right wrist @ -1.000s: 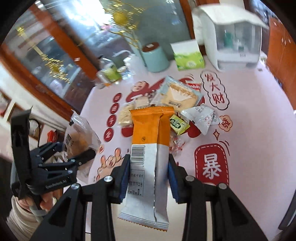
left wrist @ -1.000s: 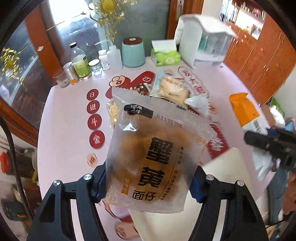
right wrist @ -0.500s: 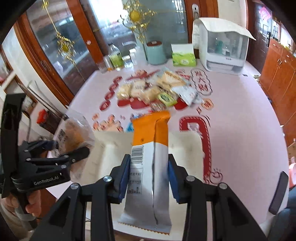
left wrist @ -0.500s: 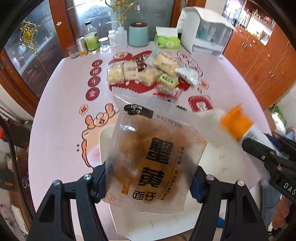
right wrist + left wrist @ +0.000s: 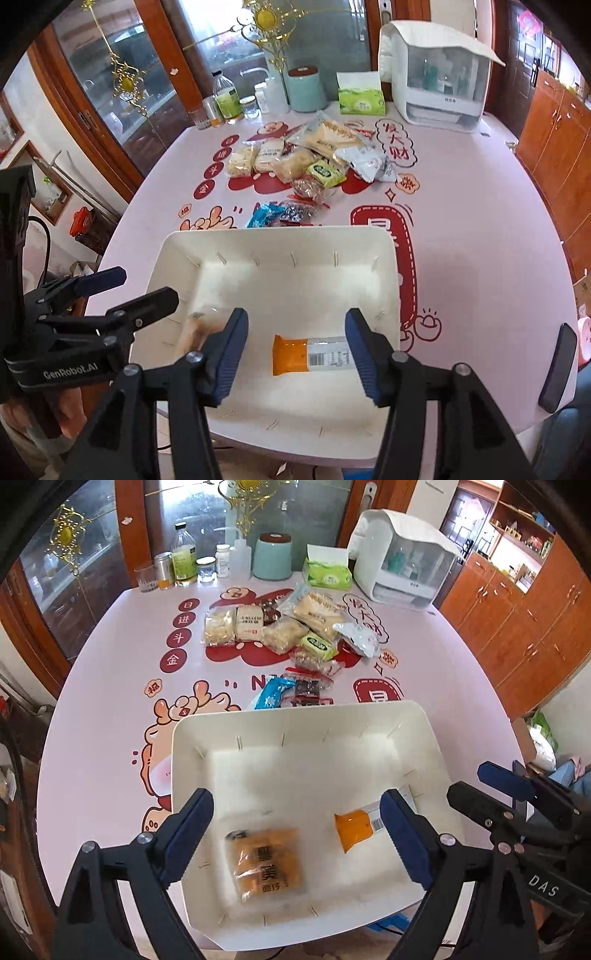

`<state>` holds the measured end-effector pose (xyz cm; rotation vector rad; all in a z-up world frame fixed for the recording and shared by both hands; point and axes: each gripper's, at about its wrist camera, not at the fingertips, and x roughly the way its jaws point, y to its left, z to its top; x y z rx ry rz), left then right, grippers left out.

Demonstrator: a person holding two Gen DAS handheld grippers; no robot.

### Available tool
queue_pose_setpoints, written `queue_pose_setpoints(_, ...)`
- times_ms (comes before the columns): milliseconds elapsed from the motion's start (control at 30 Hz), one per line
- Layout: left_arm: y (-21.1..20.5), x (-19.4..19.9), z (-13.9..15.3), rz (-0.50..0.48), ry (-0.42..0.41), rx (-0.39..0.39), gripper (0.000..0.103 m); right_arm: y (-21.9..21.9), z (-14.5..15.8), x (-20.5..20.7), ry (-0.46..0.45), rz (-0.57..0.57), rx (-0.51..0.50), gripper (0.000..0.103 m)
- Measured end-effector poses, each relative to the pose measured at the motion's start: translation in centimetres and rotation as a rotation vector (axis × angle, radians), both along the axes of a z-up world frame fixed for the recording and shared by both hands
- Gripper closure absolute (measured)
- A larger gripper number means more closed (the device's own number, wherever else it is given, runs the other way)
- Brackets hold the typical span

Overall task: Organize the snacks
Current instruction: 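Lower both held snacks into the white tray and open both grippers, then grasp the blue candy with the left gripper while the right grasps the date-nut pack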

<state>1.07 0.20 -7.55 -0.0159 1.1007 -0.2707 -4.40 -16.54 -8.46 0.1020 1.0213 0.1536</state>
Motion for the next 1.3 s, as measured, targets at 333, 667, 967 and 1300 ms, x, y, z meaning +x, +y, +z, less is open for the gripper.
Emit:
queue_pose_setpoints(333,0.3,-0.6,1.7,0.016,-0.085,0.016,0.012,-0.4,1.5,-0.5,-0.070,-0.031,-0.030,0.047)
queue_pose_setpoints(667,0.6,-0.5,2.3,0.007,-0.144,-0.006,0.012,0.3,2.6,-0.8,-0.206,-0.030,-0.026,0.047)
queue_pose_setpoints(967,1.4,1.7,1.3,-0.014,-0.050,-0.032,0.012,0.6,1.5,0.8,-0.112,-0.014,-0.028,0.047)
queue_pose_setpoints(1300,0.2,6.3,1.7,-0.116,-0.079,0.070,0.012,0.3,0.5,3.4,-0.044,-0.042,-0.010,0.047)
